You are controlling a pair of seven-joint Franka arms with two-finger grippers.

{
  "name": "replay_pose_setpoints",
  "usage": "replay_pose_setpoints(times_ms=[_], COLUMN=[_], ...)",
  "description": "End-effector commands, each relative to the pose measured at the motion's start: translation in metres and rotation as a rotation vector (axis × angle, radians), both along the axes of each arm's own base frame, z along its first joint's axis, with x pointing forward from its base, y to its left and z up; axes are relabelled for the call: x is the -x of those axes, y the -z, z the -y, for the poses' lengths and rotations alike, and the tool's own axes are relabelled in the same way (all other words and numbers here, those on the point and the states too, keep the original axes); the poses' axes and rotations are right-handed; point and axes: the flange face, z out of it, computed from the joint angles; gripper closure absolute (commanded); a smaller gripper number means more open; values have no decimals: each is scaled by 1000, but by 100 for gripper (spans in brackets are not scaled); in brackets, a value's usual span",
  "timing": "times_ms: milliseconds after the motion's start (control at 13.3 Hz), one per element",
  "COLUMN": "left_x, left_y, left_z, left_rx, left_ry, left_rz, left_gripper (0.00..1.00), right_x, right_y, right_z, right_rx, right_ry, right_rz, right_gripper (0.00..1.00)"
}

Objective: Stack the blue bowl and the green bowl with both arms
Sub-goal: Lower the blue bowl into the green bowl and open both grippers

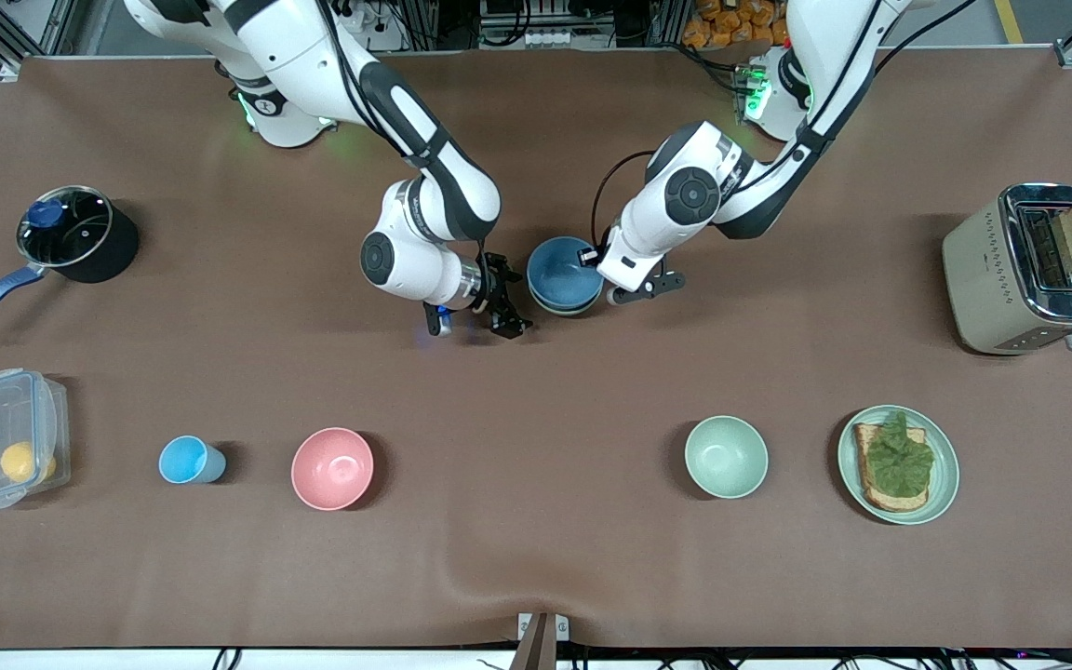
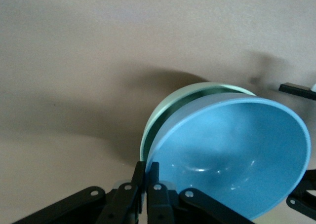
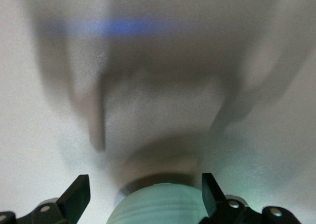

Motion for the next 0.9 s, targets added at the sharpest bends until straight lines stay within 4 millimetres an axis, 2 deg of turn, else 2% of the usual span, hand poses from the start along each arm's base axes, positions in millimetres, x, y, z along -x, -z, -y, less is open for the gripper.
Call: replay_pose_setpoints(times_ms=[0,302,377,452,528,603,829], left_x=[0,0,0,0,-2,-3,-9], left_y=[7,7,7,6,7,9,-2], left_z=[-1,1,1,2,0,-1,0], left_rx=[10,12,12,13,13,13,14], left_ry=[-49,-49,-49,-49,-54,-59,-94], left_rz=[-29,-29,-29,-28,-30,-34,-21], left_gripper=[100,100,89,66,25,0,0], right_x=[0,0,0,0,0,-1,-4], right_y=[1,1,1,1,1,1,0], right_z=[-5,-5,-5,-5,-5,-4,0], right_rx=[-15,-15,-15,-16,-16,-15,-16], right_ry=[6,3,4,3,3,3,6], right_rz=[1,-1,-2,-3,-1,-2,0], right_gripper=[0,0,0,0,0,0,0])
